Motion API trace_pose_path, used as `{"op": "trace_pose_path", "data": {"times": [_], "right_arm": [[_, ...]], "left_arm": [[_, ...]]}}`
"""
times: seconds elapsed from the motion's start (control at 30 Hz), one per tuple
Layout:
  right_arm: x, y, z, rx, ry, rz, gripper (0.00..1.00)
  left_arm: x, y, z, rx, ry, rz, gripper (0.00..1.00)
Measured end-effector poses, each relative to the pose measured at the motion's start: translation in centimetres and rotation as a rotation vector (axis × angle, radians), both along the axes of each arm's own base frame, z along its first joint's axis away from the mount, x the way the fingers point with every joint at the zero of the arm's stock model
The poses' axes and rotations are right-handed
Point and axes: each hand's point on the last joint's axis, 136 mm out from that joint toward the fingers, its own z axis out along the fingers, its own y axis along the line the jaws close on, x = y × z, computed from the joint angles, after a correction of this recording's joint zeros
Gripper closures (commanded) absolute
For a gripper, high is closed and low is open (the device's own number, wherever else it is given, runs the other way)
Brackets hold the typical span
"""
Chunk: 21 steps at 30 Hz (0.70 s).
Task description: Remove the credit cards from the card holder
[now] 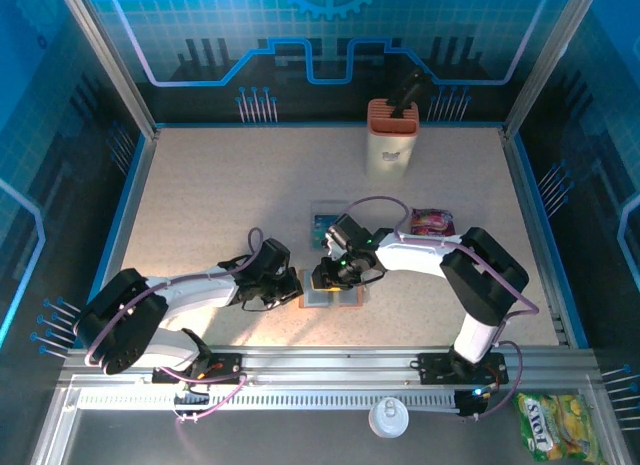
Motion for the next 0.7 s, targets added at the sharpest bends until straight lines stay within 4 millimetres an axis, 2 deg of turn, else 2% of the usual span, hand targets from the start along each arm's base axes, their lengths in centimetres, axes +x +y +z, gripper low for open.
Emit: {"op": "trace_pose_path", "data": {"times": [0.7], "right_arm": [[-0.3,-1.9,-0.9,-0.041,0.017,-0.029,0.64]], "left_arm": [[-0.3,0.3,0.2,0.008,0.008,0.001,0.98]]}}
